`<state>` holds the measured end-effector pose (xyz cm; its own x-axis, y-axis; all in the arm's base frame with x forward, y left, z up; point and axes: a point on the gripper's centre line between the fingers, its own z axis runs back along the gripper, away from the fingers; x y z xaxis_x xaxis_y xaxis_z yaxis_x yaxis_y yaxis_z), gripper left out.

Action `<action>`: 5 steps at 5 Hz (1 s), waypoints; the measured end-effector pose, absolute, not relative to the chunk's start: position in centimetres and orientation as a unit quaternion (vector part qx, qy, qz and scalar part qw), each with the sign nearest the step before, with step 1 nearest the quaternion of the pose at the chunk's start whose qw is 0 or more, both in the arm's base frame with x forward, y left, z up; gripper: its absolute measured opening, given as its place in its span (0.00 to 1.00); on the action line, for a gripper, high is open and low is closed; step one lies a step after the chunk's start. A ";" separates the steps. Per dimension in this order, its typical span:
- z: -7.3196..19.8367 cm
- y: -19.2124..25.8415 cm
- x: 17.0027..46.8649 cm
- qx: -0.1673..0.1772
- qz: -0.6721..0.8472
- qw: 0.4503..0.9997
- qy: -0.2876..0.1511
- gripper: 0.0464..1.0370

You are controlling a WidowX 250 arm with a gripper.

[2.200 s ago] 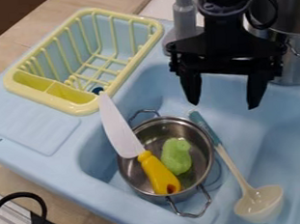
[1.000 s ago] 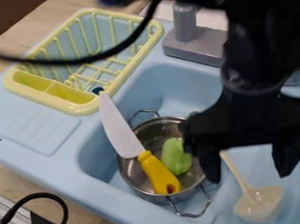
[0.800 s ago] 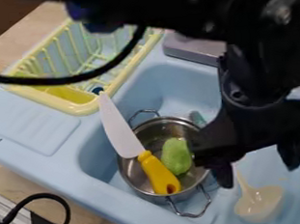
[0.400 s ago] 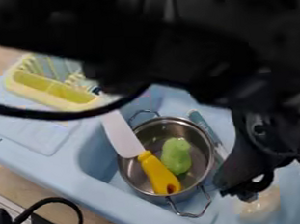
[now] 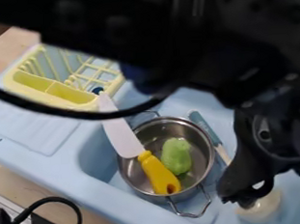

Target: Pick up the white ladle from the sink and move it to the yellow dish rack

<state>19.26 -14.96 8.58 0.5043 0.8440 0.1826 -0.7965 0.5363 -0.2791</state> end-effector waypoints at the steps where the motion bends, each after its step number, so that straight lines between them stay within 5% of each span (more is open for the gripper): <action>1: 8.3 -14.6 19.3 -0.112 0.466 0.866 -0.140 0.95; 5: 6.2 -14.1 20.7 -0.139 0.433 0.884 -0.108 0.95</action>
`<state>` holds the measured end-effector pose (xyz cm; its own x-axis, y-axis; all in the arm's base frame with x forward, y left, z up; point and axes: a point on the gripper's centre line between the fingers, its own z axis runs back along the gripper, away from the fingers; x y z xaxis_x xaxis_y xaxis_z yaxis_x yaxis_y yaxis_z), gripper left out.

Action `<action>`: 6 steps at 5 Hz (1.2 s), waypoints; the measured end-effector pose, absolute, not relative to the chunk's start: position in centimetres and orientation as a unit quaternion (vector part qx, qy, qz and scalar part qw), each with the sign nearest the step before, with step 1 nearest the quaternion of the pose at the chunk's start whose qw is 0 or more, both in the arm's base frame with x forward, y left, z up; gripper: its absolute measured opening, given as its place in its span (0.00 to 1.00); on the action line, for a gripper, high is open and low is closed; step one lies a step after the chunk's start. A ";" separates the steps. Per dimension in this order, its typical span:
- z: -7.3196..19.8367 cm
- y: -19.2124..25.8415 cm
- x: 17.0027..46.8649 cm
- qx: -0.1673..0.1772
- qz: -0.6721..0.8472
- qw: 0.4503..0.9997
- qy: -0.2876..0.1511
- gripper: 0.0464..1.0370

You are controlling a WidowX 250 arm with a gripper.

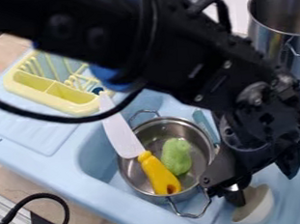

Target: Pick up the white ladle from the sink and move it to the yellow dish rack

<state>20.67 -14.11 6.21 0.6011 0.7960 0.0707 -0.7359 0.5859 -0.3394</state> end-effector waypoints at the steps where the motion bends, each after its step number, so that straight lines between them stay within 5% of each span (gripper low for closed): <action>1: 6.1 -14.6 21.3 -0.142 0.435 0.884 -0.098 0.95; 5: 5.1 -15.3 23.4 -0.150 0.437 0.881 -0.099 0.92; 6: 5.1 -15.5 23.5 -0.154 0.434 0.881 -0.106 0.71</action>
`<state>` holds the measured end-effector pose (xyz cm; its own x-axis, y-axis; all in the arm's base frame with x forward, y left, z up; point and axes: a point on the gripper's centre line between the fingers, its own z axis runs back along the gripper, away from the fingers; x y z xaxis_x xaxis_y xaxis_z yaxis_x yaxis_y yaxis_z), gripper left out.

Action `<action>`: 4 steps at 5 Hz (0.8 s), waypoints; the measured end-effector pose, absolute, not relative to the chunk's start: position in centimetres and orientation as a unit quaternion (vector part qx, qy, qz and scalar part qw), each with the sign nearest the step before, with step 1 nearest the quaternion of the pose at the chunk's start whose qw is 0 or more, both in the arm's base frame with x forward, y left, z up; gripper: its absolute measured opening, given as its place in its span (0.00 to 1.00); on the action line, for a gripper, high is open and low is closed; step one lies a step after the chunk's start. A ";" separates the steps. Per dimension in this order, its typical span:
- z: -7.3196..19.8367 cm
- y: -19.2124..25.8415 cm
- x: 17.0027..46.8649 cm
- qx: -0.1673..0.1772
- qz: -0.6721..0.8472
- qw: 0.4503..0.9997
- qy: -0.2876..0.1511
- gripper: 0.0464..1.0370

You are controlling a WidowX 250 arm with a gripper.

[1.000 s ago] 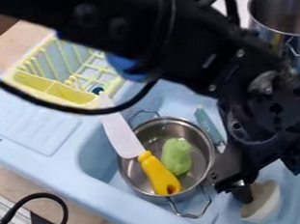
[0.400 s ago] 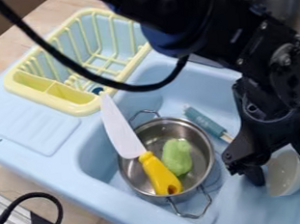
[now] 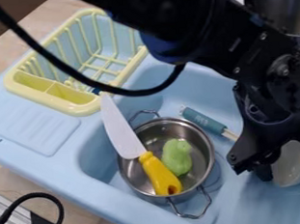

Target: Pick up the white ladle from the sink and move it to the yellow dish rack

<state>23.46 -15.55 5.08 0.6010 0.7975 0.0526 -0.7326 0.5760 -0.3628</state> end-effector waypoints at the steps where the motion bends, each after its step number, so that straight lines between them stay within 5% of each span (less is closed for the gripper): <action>1: 4.9 -15.6 23.6 -0.162 0.433 0.880 -0.111 0.51; 2: 4.9 -15.7 23.6 -0.163 0.436 0.877 -0.118 0.34; 4: 5.4 -16.2 22.6 -0.152 0.415 0.888 -0.128 0.33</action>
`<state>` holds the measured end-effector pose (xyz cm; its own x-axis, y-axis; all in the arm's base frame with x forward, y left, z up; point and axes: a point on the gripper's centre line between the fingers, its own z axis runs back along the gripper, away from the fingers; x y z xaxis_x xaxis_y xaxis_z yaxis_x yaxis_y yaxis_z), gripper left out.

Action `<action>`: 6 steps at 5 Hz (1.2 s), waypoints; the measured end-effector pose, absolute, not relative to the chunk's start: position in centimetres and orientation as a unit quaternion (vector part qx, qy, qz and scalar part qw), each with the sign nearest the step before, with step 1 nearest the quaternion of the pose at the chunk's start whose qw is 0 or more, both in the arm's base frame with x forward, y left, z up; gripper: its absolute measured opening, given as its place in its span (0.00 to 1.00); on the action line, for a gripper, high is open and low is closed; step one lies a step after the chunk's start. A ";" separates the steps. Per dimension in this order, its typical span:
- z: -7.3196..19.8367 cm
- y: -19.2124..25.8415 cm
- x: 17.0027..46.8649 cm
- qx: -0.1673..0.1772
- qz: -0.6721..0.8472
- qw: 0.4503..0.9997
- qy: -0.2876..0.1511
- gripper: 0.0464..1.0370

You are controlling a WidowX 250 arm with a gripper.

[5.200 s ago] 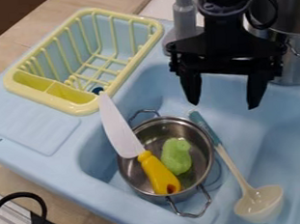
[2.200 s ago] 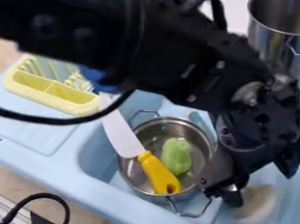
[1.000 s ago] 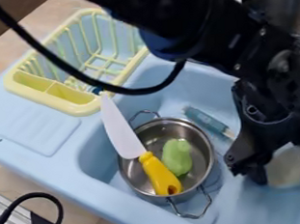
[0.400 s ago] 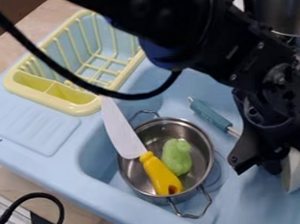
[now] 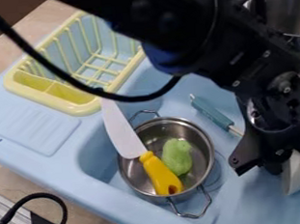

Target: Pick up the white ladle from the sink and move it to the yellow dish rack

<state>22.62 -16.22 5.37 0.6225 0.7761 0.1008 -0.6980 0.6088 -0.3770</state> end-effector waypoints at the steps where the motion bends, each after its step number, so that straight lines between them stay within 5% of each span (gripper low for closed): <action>1: 6.4 -16.6 20.7 -0.150 0.392 0.897 -0.139 0.24; 2: 7.6 -16.3 19.7 -0.152 0.403 0.891 -0.144 0.13; 6: 12.6 -12.6 19.5 -0.211 0.455 0.847 -0.177 0.12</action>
